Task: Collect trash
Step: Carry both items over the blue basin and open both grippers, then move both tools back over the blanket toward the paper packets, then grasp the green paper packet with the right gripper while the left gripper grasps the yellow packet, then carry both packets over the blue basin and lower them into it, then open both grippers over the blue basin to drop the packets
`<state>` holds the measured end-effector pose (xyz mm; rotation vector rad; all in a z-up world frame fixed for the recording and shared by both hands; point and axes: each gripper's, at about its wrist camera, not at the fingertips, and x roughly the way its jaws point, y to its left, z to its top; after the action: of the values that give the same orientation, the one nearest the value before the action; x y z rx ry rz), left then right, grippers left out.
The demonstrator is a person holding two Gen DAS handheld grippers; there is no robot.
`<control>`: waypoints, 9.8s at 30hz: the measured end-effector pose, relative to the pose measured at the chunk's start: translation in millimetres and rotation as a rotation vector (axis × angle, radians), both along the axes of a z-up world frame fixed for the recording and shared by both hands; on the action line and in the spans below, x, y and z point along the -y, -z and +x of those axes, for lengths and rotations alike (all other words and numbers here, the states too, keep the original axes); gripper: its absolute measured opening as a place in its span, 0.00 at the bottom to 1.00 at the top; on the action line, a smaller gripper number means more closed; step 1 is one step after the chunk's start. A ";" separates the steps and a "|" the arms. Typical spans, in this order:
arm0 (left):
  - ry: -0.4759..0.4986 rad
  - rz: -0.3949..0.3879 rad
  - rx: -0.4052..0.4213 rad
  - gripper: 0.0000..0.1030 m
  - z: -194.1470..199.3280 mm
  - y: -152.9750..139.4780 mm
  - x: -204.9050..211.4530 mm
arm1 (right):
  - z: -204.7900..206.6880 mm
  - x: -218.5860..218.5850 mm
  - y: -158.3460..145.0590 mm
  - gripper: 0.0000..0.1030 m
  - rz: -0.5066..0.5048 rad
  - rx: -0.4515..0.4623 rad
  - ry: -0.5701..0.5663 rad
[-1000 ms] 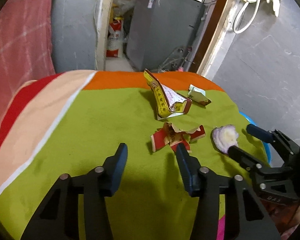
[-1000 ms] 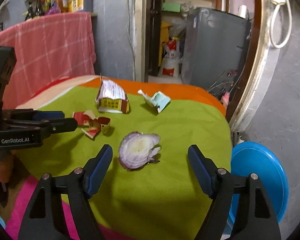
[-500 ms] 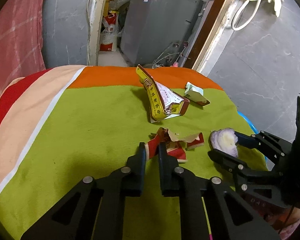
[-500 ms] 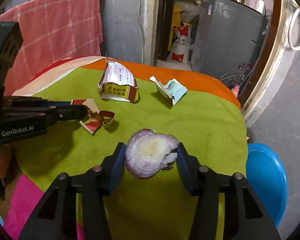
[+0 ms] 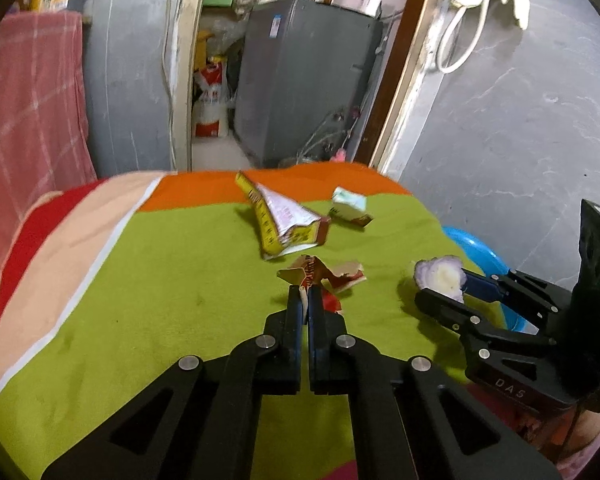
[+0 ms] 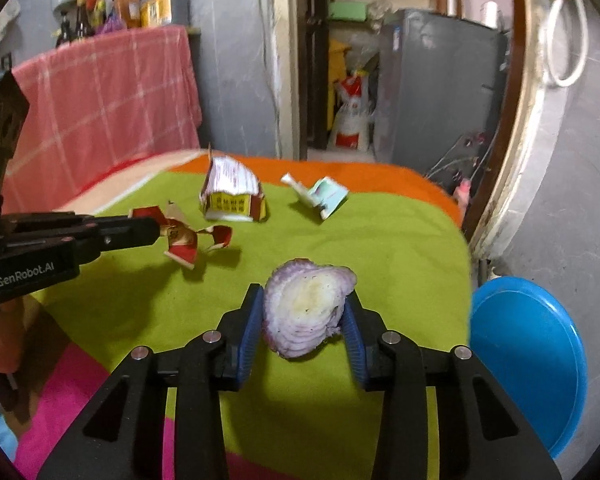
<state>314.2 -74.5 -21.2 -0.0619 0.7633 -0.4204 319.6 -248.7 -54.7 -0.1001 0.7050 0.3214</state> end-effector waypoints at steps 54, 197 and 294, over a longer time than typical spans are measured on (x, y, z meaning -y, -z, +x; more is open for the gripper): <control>0.238 -0.081 0.035 0.01 31.4 -8.6 243.7 | -53.3 224.7 -22.9 0.43 0.101 0.329 0.559; -0.115 -0.103 -0.045 0.01 71.1 -14.6 -3.3 | 105.2 -0.1 -20.3 0.03 0.070 -0.056 -0.067; 0.120 -0.041 0.039 0.03 33.1 6.6 257.5 | -47.0 249.5 -14.7 0.46 0.092 0.290 0.512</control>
<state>347.3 -332.0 -27.8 -0.0465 0.7223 -0.5503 272.6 -498.1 -40.0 0.1198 0.4063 -0.1506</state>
